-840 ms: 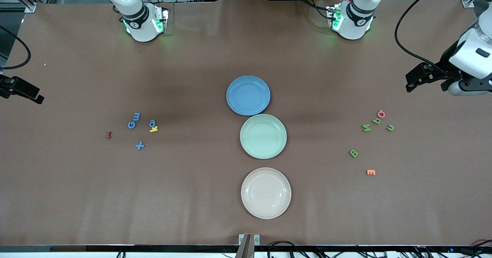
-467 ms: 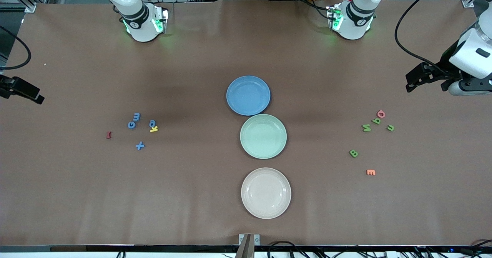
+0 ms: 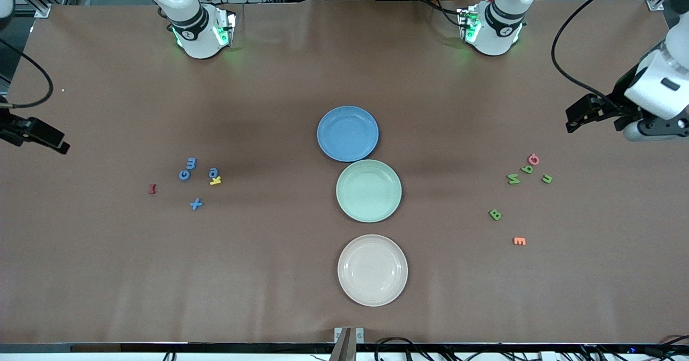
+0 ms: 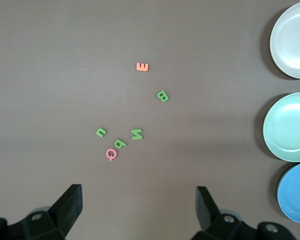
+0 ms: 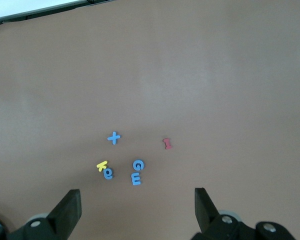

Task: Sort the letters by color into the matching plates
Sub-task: 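Move both grippers out from rest toward the two letter groups, then lower the right gripper to the blue X while the left gripper lowers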

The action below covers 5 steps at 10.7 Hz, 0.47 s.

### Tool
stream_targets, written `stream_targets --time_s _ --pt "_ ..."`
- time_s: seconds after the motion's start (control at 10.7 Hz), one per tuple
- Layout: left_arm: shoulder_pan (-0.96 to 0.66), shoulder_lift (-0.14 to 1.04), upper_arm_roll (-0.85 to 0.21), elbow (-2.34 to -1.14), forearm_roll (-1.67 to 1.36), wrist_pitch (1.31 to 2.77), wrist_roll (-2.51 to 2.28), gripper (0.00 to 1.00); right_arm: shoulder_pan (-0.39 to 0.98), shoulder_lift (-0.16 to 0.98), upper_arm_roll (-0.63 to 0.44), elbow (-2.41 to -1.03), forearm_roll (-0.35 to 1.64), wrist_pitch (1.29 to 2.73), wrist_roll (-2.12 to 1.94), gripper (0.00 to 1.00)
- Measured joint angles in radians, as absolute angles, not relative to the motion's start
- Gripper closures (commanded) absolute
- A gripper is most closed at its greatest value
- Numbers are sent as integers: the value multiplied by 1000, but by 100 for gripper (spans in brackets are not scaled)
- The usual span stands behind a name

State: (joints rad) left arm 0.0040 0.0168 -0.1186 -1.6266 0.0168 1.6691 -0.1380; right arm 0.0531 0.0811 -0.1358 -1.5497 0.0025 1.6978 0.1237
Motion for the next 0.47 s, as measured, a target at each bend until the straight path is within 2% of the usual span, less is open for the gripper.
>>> stream_targets --time_s 0.47 --pt "-15 196 -171 -1640 15 1820 -138 0 61 94 -68 -1711 3 1867 322 0"
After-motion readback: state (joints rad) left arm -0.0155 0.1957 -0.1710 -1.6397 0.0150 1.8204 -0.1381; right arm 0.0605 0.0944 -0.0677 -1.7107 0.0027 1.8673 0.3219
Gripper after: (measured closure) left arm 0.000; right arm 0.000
